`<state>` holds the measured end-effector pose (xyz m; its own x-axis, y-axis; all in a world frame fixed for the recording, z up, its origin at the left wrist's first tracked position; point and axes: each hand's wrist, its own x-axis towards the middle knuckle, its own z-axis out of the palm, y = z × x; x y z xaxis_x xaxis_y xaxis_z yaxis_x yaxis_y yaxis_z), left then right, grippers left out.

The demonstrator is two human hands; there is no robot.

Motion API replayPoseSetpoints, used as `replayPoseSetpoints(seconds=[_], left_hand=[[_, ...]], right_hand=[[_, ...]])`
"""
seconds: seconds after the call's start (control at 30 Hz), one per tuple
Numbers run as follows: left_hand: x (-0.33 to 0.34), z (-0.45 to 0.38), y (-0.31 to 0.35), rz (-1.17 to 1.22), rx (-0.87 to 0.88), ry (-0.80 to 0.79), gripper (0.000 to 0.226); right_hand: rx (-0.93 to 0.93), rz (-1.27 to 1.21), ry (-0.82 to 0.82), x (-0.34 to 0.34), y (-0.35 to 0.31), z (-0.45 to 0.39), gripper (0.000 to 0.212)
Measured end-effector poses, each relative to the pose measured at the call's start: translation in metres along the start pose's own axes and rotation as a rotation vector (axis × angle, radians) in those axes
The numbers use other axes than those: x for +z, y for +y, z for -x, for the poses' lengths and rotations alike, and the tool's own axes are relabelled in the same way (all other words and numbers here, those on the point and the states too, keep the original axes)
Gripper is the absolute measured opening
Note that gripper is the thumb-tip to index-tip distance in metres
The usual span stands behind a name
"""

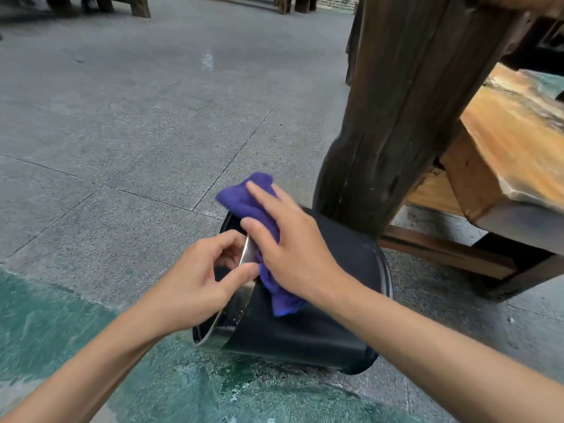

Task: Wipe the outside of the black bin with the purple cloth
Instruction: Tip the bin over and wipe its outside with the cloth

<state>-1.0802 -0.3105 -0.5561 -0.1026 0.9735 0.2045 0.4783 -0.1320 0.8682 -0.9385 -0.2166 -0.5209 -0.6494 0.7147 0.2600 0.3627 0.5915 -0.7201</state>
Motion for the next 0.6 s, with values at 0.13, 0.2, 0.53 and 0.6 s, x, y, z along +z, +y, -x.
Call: replayPoseSetpoints(seconds=[0.13, 0.2, 0.53, 0.6], left_hand=[[-0.001, -0.001, -0.001, 0.091, -0.048, -0.012, 0.021], [-0.002, -0.002, 0.003, 0.069, -0.068, -0.049, 0.025], [-0.023, 0.001, 0.008, -0.143, 0.029, -0.246, 0.033], [-0.028, 0.005, 0.006, -0.204, 0.067, -0.276, 0.037]], right_hand=[[0.009, -0.370, 0.122, -0.014, 0.004, 0.024, 0.036], [0.158, -0.553, 0.278, -0.029, 0.018, 0.027, 0.031], [0.487, -0.076, 0.346, -0.117, 0.127, 0.019, 0.025], [0.593, 0.020, 0.130, -0.119, 0.133, 0.016, 0.024]])
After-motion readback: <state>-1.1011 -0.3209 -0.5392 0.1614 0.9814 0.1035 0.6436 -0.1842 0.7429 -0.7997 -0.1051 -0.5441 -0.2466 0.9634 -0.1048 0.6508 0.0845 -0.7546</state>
